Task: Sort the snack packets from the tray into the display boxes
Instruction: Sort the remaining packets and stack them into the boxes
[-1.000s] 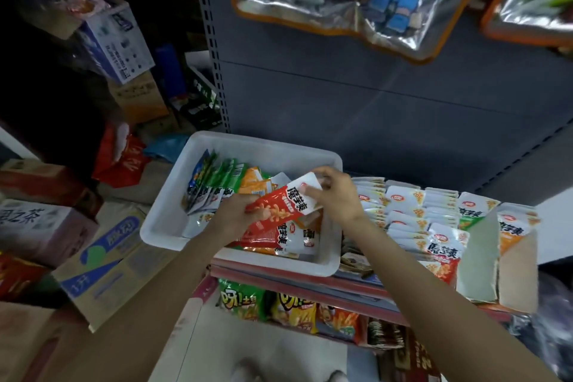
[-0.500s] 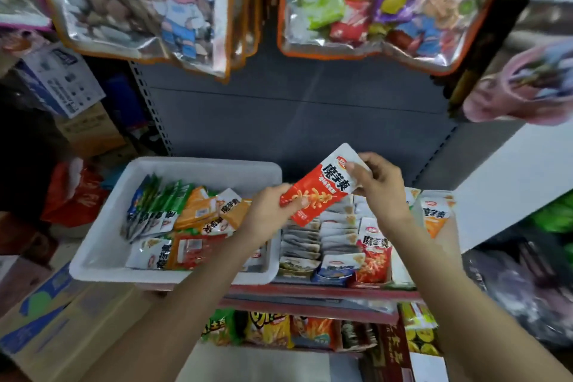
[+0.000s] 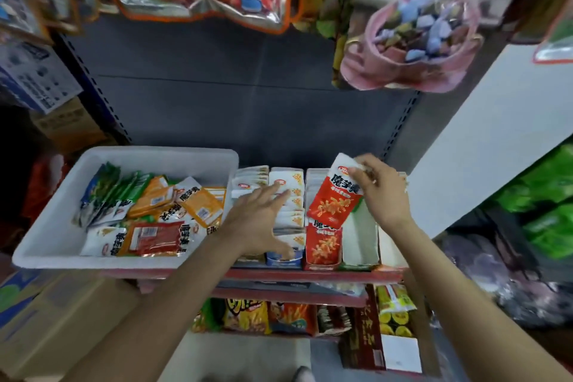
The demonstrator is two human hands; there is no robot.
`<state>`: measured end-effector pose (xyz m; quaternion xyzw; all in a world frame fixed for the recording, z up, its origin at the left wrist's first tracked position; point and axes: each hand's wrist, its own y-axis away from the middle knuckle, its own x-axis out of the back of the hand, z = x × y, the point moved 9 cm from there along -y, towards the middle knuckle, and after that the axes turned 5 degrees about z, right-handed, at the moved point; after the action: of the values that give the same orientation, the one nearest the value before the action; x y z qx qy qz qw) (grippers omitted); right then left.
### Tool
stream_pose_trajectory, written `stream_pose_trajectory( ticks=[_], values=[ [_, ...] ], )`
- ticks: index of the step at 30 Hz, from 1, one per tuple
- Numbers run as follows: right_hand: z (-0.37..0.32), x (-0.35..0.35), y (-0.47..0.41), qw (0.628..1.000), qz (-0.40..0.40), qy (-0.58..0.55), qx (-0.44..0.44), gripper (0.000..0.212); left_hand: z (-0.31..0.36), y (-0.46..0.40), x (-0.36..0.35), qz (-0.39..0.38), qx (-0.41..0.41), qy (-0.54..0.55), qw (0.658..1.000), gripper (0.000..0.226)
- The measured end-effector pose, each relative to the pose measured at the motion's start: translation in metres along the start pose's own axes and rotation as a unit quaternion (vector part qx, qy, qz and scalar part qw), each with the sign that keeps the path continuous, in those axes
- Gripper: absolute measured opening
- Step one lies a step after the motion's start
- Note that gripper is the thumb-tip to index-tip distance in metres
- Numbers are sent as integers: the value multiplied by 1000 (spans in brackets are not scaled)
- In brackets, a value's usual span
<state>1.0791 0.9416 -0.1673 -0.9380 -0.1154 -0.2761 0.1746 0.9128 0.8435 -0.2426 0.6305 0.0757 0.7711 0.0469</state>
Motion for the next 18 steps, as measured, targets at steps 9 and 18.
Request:
stream_pose_trajectory(
  ticks=[9, 18],
  values=[
    [38, -68, 25, 965, -160, 199, 64, 26, 4, 4, 2, 69, 6, -30, 997, 101],
    [49, -86, 25, 921, -199, 324, 90, 52, 3, 9, 0, 66, 0, -18, 998, 100]
  ],
)
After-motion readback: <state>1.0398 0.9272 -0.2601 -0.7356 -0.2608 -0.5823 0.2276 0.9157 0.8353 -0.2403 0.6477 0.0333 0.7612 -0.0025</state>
